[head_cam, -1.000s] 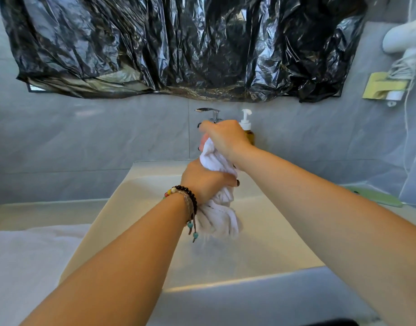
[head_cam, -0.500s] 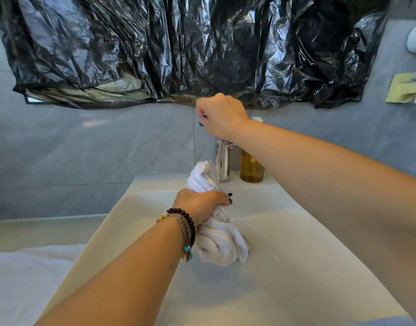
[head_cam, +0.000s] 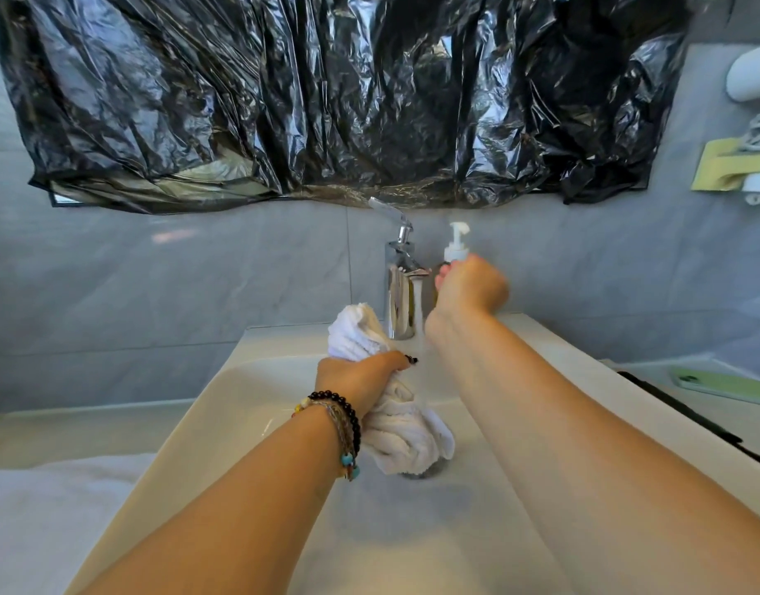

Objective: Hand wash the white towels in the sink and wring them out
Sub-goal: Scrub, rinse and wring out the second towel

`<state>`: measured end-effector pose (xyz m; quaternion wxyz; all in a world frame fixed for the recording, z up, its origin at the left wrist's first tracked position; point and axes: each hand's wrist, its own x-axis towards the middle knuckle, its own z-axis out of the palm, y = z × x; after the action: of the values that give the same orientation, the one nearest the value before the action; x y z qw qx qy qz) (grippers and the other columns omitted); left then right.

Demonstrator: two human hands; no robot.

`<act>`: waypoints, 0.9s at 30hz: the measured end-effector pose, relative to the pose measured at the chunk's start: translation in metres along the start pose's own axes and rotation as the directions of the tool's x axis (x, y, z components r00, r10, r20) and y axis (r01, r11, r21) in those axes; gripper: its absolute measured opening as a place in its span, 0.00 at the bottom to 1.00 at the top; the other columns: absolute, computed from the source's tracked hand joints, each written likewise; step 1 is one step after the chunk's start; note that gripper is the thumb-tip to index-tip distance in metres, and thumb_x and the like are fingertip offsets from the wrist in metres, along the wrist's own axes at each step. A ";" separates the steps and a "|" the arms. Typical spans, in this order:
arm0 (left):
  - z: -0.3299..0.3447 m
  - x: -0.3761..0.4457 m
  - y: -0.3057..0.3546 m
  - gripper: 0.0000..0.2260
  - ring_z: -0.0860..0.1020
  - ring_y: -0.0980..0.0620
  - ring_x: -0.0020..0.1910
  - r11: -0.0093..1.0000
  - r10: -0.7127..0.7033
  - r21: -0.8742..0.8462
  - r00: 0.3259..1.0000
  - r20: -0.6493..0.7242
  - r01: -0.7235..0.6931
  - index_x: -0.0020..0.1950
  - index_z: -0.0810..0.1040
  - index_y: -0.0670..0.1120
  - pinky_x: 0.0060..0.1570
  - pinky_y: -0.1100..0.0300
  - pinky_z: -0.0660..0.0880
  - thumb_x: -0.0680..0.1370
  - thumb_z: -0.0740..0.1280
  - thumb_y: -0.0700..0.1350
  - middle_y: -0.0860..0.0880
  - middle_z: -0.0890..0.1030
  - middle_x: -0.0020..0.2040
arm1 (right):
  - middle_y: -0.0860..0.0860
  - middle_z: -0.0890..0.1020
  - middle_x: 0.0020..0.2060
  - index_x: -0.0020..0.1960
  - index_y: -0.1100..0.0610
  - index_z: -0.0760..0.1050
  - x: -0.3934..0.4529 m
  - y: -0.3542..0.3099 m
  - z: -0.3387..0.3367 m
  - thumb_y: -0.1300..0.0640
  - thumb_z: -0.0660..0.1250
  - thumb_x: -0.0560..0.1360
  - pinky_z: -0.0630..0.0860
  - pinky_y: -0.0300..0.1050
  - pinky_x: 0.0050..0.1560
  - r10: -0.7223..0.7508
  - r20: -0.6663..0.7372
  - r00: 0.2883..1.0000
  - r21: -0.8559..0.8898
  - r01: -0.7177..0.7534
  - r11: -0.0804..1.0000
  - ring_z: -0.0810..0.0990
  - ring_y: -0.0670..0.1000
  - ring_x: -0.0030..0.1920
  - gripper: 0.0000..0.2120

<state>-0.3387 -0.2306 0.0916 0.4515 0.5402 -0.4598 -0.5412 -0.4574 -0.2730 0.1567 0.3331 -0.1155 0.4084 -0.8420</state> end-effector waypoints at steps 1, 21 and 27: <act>0.001 0.000 0.000 0.16 0.84 0.44 0.44 1.000 -0.009 -0.011 1.000 -0.010 0.009 0.46 0.77 0.45 0.51 0.48 0.82 0.66 0.80 0.46 0.44 0.84 0.43 | 0.54 0.77 0.39 0.47 0.65 0.75 0.001 0.002 -0.005 0.62 0.58 0.80 0.74 0.42 0.42 0.131 0.019 0.991 -0.010 -0.131 0.991 0.75 0.51 0.36 0.09; 0.023 0.006 0.014 0.12 0.81 0.47 0.40 0.995 0.019 0.090 0.952 0.307 -0.049 0.54 0.78 0.41 0.41 0.55 0.79 0.76 0.71 0.47 0.44 0.82 0.42 | 0.55 0.78 0.36 0.41 0.54 0.74 0.021 0.014 -0.075 0.42 0.57 0.78 0.71 0.43 0.36 0.382 0.247 0.891 -0.606 -0.166 0.778 0.77 0.52 0.37 0.18; 0.040 0.013 0.009 0.24 0.82 0.43 0.53 0.998 -0.026 -0.039 0.952 0.306 0.039 0.61 0.79 0.44 0.60 0.48 0.76 0.75 0.66 0.62 0.41 0.84 0.54 | 0.59 0.82 0.49 0.55 0.58 0.77 0.019 0.023 -0.069 0.43 0.54 0.81 0.77 0.53 0.56 0.392 0.181 0.902 -0.543 -0.241 0.805 0.81 0.60 0.49 0.21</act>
<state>-0.3792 -0.2444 0.0977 0.3780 0.4475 -0.5030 -0.6355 -0.4932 -0.2541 0.0935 0.4827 -0.2480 0.5768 -0.6106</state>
